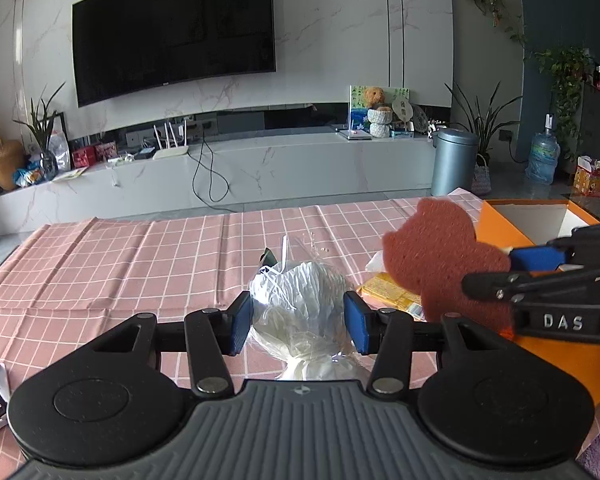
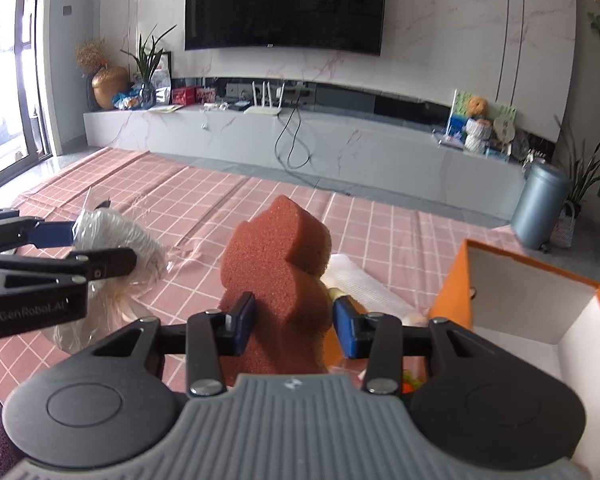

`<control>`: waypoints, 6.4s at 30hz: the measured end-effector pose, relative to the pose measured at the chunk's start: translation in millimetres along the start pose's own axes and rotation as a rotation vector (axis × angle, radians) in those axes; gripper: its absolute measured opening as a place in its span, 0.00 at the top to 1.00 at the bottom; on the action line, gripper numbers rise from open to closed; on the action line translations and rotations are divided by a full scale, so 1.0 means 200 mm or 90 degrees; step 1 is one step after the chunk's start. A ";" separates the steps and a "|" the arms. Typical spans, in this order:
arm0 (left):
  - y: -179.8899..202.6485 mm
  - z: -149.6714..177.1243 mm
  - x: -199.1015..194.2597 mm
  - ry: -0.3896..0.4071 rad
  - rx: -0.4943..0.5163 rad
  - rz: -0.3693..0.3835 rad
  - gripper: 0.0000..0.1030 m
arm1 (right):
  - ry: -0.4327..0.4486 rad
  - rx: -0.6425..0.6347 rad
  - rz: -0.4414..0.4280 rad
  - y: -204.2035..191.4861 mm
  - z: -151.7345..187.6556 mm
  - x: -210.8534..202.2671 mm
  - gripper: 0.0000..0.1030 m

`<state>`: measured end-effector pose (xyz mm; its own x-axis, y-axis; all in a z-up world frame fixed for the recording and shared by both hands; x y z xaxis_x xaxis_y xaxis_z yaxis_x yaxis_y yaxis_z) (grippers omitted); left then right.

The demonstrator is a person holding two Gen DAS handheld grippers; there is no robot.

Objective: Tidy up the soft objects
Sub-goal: 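Carry the plastic bag and red sponge with both grippers over the orange box, then open both grippers to drop the bag and sponge into the box, then withdraw both grippers from the box toward the mesh sleeve and knitted fruit, then grasp the clear mesh sleeve with the right gripper while the left closes beside the orange knitted fruit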

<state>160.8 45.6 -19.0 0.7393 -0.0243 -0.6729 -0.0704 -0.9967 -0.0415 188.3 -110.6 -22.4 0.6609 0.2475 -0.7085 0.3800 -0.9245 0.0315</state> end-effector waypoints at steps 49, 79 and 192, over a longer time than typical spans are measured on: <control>1.02 -0.18 -0.17 0.154 0.243 0.166 0.46 | 0.117 0.224 0.131 0.85 0.39 -0.67 0.61; 1.16 -0.45 0.37 0.014 0.244 0.211 0.46 | -0.033 0.072 0.213 1.12 0.20 -0.12 0.61; 0.23 -0.05 0.54 -0.189 0.072 0.242 0.28 | -0.287 -0.434 0.036 0.27 -0.08 0.55 0.54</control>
<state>244.3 -4.2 -86.4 0.4251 -0.3450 -0.8368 -0.3826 -0.9064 0.1793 291.9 -128.3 -86.8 0.4217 -0.0693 -0.9041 0.7600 -0.5168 0.3941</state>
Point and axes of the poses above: each gripper's, at about its wrist camera, not at the fingertips, and x roughly the way its jaws point, y to its right, z to its underside, the point moved 3 cm from there along x, roughly the way its jaws point, and after that the axes turned 11 degrees about -y, right-handed, at the moved point
